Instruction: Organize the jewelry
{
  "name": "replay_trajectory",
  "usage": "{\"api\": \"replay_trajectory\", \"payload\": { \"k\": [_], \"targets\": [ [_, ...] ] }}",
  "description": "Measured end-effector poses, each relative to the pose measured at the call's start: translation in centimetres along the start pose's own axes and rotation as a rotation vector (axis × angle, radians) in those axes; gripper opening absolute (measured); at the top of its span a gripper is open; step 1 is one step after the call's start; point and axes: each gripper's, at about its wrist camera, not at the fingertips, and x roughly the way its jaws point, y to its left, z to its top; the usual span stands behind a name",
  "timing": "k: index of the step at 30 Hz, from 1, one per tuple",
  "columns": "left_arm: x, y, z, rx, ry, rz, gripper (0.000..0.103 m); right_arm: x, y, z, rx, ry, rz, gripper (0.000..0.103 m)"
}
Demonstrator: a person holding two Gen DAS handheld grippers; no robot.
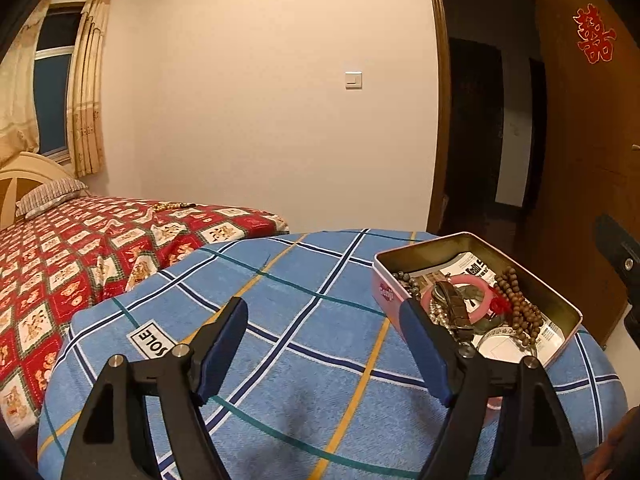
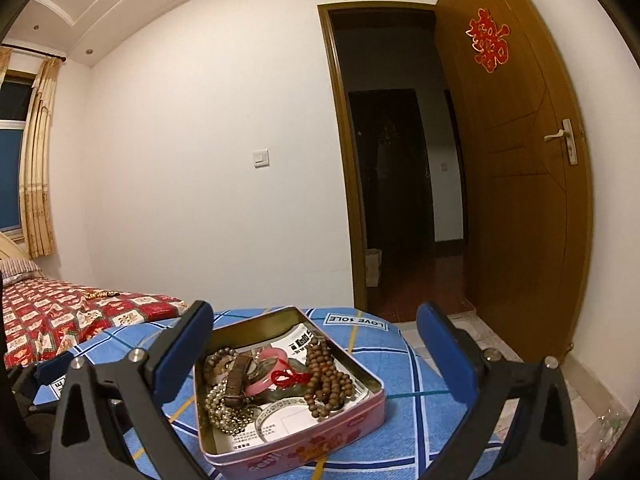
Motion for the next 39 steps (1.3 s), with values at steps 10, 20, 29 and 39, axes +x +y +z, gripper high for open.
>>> {"api": "replay_trajectory", "payload": {
  "k": [10, 20, 29, 39],
  "targets": [
    [-0.53, -0.66, -0.06, 0.032, -0.028, 0.006, 0.08, -0.13, -0.16, -0.14, 0.004, -0.008, -0.006, 0.103],
    [-0.56, -0.76, -0.11, 0.032, -0.026, 0.002, 0.081, -0.17, -0.11, -0.11, -0.002, -0.008, -0.007, 0.103],
    [-0.42, -0.6, -0.08, 0.024, -0.019, -0.002, 0.081, -0.18, -0.03, -0.03, -0.007, -0.003, -0.01, 0.103],
    [-0.37, -0.57, -0.06, 0.024, -0.015, -0.003, 0.081, -0.19, 0.03, 0.01, -0.007, -0.002, -0.012, 0.103]
  ]
}}
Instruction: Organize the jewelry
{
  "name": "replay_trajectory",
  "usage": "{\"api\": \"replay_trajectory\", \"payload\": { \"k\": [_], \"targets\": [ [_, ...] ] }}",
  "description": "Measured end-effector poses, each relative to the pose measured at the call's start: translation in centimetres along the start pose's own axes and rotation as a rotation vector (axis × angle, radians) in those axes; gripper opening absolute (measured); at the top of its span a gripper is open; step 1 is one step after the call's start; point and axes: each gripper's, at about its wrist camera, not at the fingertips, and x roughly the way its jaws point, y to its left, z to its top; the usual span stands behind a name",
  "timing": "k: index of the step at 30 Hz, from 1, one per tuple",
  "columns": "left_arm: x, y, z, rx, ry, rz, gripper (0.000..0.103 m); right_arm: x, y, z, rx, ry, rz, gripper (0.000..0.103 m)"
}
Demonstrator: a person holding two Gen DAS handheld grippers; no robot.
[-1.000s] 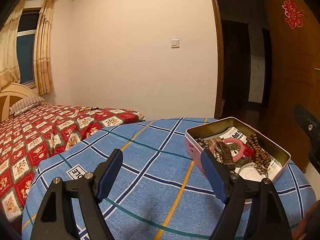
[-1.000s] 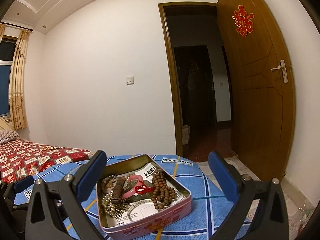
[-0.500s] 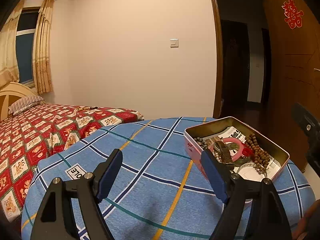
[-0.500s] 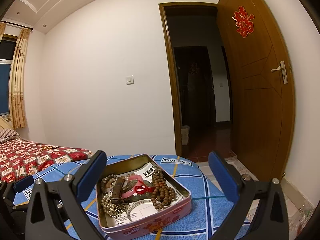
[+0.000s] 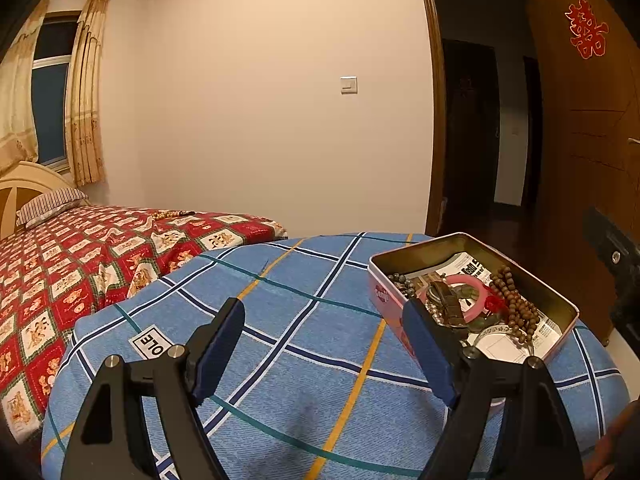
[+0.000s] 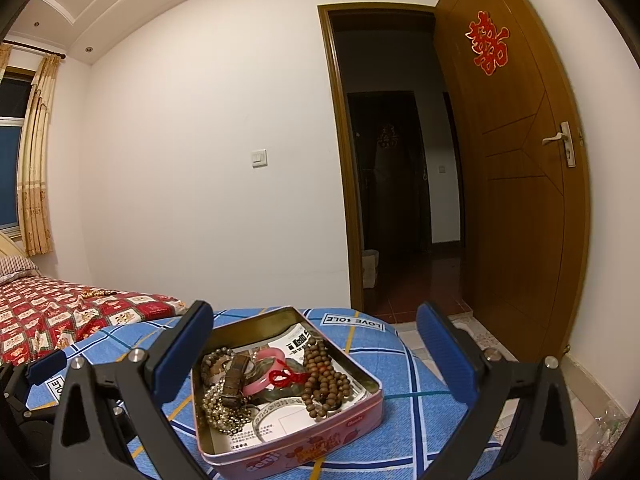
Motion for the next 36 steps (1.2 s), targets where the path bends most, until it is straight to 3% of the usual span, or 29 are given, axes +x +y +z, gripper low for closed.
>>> {"api": "replay_trajectory", "payload": {
  "k": [36],
  "targets": [
    [-0.1, 0.02, -0.07, -0.019, -0.01, -0.025, 0.082, 0.08, -0.09, 0.0, 0.002, 0.0, -0.001, 0.103]
  ]
}}
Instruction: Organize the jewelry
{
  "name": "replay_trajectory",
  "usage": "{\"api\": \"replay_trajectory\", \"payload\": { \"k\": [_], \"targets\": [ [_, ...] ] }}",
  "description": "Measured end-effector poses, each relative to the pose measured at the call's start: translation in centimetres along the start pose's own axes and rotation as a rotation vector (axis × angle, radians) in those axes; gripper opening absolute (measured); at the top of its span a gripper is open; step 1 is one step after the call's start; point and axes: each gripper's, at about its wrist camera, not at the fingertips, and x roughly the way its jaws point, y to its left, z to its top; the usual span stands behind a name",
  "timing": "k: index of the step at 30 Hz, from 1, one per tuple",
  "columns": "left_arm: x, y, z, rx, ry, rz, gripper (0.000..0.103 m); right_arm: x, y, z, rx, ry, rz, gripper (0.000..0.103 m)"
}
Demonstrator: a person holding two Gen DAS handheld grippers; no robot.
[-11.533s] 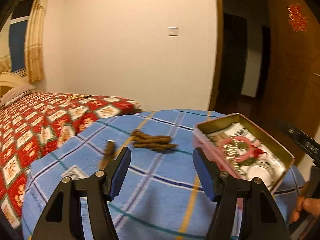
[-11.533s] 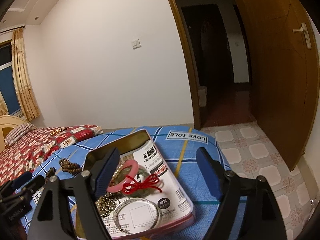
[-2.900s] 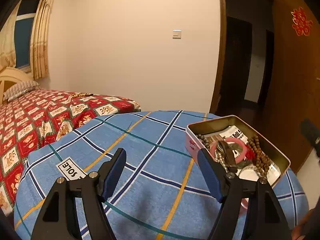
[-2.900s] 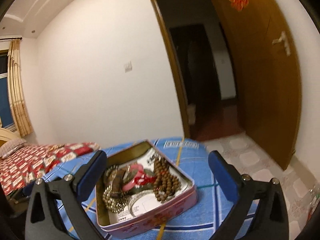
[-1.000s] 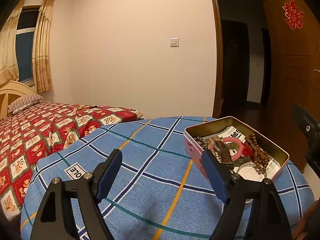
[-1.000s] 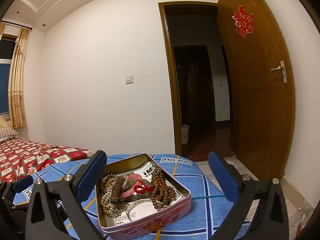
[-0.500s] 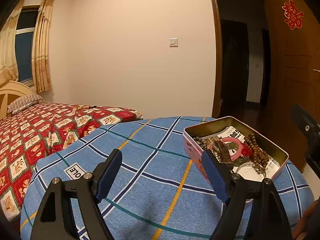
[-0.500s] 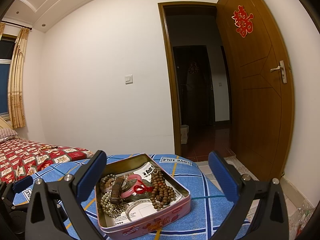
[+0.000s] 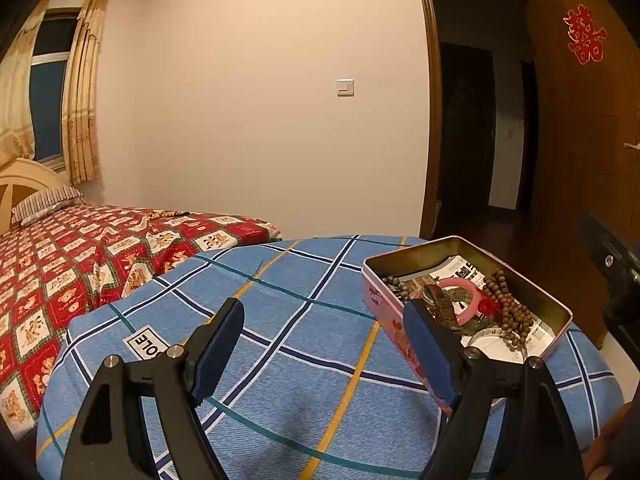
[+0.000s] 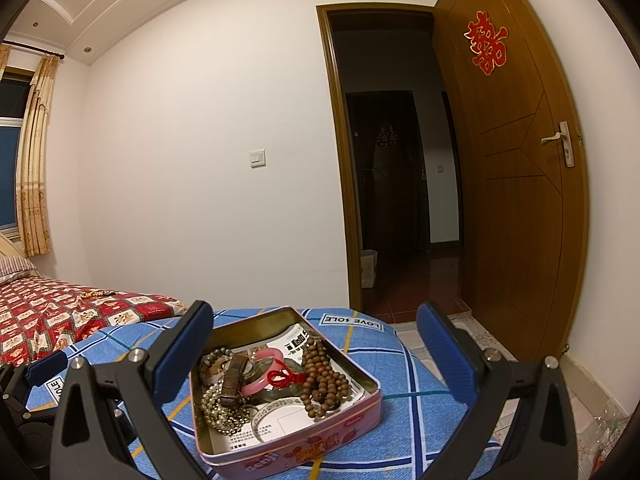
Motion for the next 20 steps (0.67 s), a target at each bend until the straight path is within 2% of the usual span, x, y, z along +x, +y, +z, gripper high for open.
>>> {"api": "replay_trajectory", "payload": {
  "k": [20],
  "targets": [
    [0.55, 0.64, 0.03, -0.031, 0.029, 0.002, 0.082, 0.12, -0.34, 0.02, 0.004, 0.011, -0.005, 0.103]
  ]
}}
